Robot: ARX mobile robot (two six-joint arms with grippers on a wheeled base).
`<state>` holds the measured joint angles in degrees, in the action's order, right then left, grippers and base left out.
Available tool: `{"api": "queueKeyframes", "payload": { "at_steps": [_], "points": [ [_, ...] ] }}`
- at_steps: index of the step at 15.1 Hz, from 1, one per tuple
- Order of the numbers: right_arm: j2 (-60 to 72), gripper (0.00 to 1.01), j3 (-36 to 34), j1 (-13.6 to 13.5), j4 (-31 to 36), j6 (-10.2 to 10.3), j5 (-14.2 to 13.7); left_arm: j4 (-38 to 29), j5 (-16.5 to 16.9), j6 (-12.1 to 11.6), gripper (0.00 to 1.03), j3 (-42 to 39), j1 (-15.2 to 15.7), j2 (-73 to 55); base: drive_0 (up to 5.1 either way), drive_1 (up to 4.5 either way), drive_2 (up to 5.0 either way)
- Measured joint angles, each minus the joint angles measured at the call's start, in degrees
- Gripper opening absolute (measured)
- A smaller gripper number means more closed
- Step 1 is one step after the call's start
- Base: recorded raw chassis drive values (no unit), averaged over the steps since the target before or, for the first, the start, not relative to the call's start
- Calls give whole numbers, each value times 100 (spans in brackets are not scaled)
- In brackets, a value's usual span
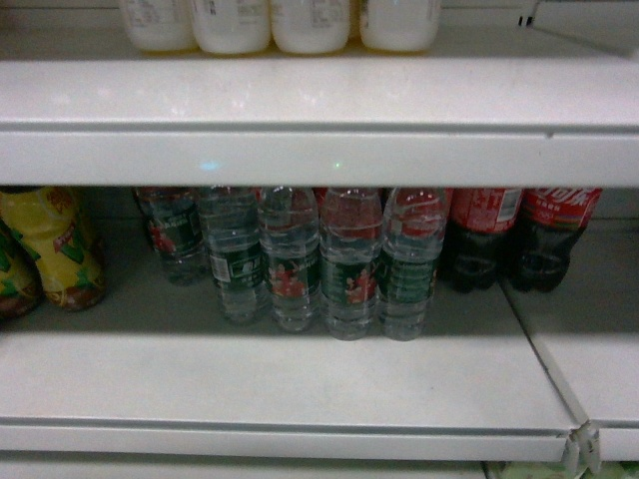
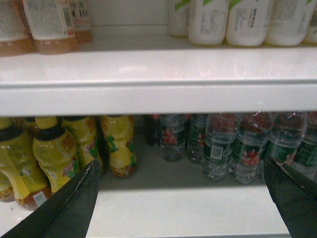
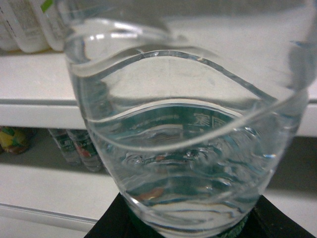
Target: Move water from second to third shelf
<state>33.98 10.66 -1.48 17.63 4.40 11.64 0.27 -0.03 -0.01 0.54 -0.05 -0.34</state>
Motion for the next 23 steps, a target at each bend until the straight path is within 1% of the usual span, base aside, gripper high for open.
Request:
{"api": "queueKeyframes", "payload": {
  "at_steps": [21, 22, 23],
  "points": [
    [-2, 37, 33, 0, 26, -2, 2, -9, 2, 2, 98, 0, 0, 0, 0, 0, 0],
    [-2, 37, 33, 0, 9, 0, -59, -7, 4, 2, 98, 0, 0, 0, 0, 0, 0],
    [0, 37, 33, -2, 17, 0, -20, -9, 4, 2, 98, 0, 0, 0, -473, 241, 241]
  ]
}}
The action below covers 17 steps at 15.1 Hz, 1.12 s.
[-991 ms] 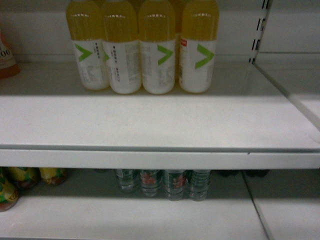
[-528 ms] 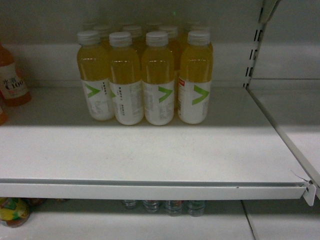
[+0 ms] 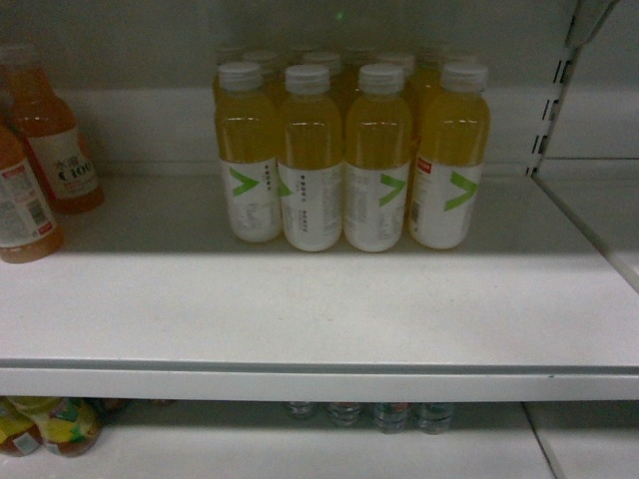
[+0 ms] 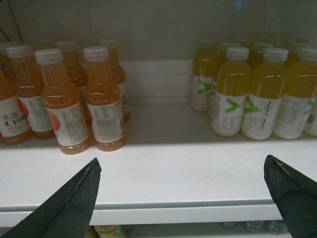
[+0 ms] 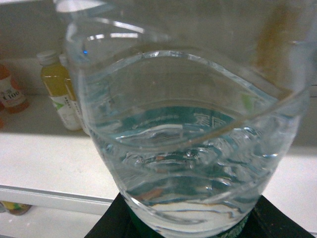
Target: Move water from second to third shelf
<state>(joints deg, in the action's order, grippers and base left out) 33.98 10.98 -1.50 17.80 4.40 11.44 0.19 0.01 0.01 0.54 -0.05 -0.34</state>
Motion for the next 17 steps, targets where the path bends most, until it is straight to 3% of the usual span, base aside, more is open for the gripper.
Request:
{"api": "queueKeyframes", "payload": {
  "at_steps": [17],
  "points": [
    [2, 37, 0, 0, -9, 0, 17, 4, -2, 0, 98, 0, 0, 0, -481, 237, 237]
  ]
}}
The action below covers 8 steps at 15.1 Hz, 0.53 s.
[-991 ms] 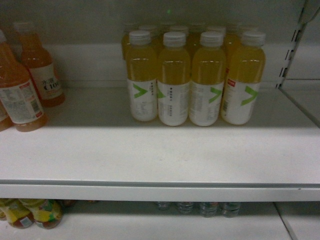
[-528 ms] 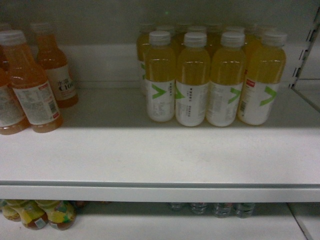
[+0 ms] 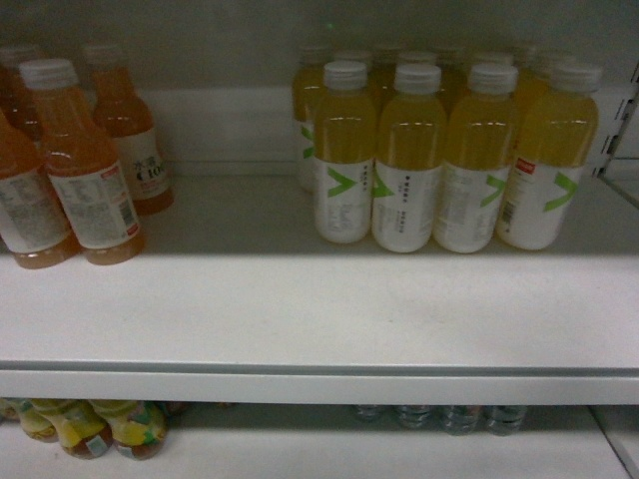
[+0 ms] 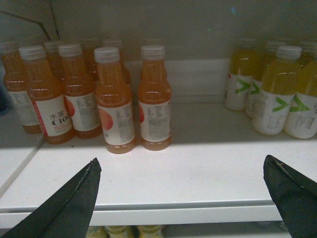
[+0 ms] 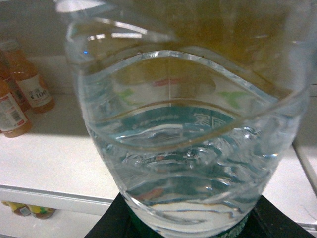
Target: Move water from second to third shelf
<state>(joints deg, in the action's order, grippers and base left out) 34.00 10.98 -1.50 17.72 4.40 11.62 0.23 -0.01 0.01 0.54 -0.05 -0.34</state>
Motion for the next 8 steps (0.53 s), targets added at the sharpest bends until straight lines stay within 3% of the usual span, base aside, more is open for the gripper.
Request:
{"api": "queueKeyframes", "payload": {
  "at_steps": [8],
  "points": [
    [-9, 37, 0, 0, -7, -4, 2, 9, 0, 0, 98, 0, 0, 0, -485, 246, 246]
  ]
}}
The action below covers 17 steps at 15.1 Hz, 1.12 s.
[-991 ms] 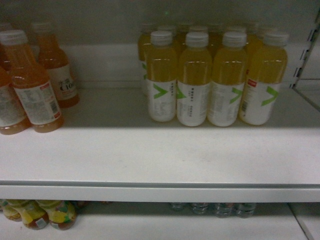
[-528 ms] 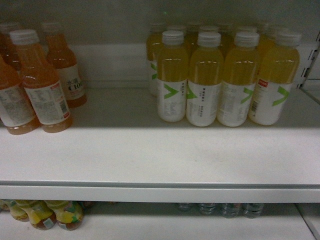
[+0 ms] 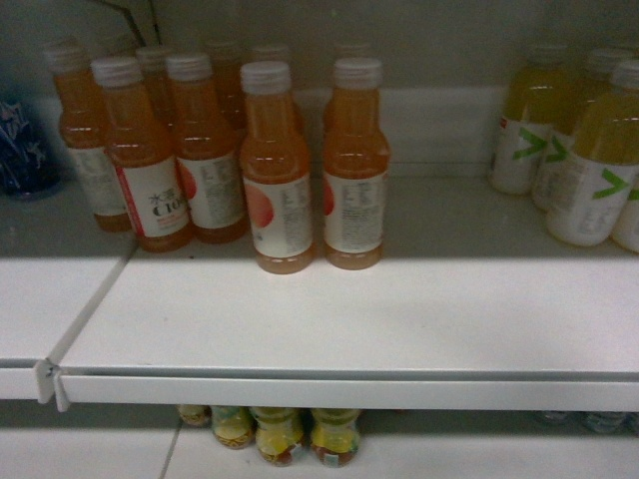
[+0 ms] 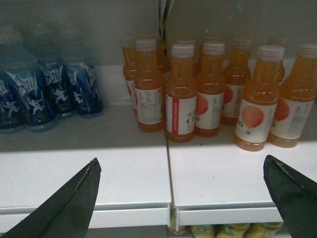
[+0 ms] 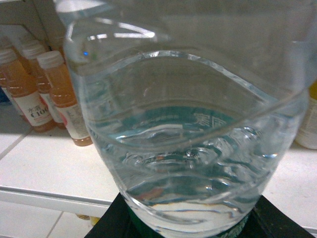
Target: Move water from second to third shelf
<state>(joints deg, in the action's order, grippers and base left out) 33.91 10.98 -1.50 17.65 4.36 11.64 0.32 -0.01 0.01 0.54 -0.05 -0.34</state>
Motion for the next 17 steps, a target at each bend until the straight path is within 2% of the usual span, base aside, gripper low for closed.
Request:
{"api": "queueKeyframes", "payload": {
  "at_steps": [17],
  "points": [
    [4, 37, 0, 0, 17, 2, 17, -15, 2, 0, 98, 0, 0, 0, -487, 161, 323]
  ]
}}
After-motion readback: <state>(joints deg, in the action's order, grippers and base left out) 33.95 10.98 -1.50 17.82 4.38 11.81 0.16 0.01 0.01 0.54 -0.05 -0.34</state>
